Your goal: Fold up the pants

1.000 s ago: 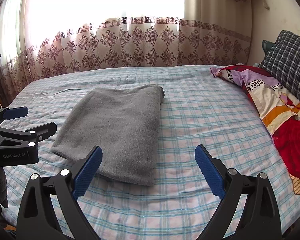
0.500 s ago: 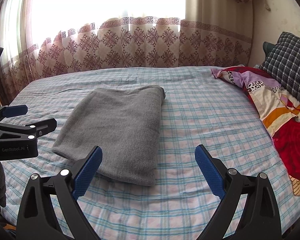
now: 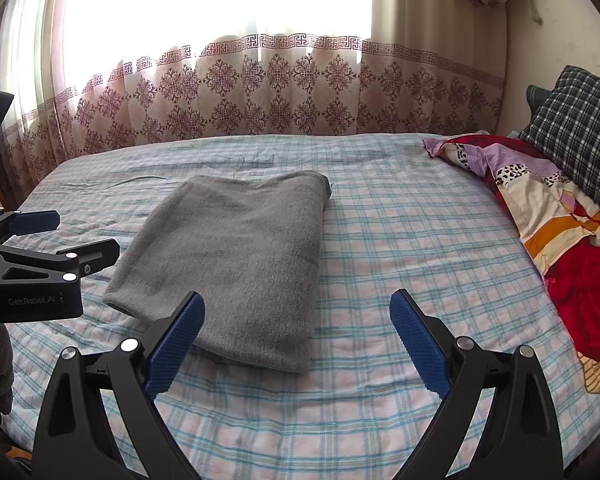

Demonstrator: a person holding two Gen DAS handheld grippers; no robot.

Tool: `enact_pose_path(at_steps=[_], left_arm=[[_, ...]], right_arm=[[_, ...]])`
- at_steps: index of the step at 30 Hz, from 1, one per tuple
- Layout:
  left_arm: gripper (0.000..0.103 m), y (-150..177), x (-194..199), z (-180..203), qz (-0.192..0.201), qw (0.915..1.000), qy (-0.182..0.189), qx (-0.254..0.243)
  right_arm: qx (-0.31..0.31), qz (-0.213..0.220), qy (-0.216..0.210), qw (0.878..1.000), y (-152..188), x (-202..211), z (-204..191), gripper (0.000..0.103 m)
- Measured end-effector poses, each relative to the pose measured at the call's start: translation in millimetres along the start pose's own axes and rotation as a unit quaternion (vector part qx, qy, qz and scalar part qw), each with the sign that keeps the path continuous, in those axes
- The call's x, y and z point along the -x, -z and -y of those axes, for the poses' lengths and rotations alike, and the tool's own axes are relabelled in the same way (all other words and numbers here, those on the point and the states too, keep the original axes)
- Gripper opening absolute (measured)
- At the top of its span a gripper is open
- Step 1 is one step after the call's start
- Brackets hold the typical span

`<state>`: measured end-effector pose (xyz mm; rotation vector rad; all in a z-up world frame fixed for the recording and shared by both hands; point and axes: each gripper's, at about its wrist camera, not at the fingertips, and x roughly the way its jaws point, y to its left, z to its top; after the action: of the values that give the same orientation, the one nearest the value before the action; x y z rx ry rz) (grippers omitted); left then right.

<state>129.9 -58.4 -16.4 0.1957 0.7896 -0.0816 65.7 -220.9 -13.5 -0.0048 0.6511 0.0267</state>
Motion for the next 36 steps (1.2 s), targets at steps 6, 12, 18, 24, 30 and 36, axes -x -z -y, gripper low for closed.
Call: enact_pose_path(at_steps=[6,12,18,24,30,36], left_arm=[[0.1,-2,-5,4,-0.002,0.9996,-0.024,-0.014],[0.1,-4,-6,6,-0.002,0.9997,-0.018,-0.017],[0.1,-3,-14,8,-0.021,0.9996,0.003,-0.017],[0.1,0,-15,12,-0.016,0.9996,0.004,-0.025],[0.1,0,-13,13,-0.007,0.9995,-0.003,-0.03],[0.1,2,-22,3,-0.028,0.9995,-0.008,-0.009]], right_arm=[[0.0,-0.002,0.001,1.0,1,-1,0,0.093],[0.0,-0.006,0.0,1.0,1,-4,0,0.093],[0.004,-0.007,0.001,1.0,-1,-7,0,0.093],[0.001,-0.012,0.001,1.0,1,-9,1,0.093],[0.0,-0.017,0.002,1.0,4,-10,0,0.093],[-0.006,-0.025,0.002,1.0,6,-15,2,0.093]])
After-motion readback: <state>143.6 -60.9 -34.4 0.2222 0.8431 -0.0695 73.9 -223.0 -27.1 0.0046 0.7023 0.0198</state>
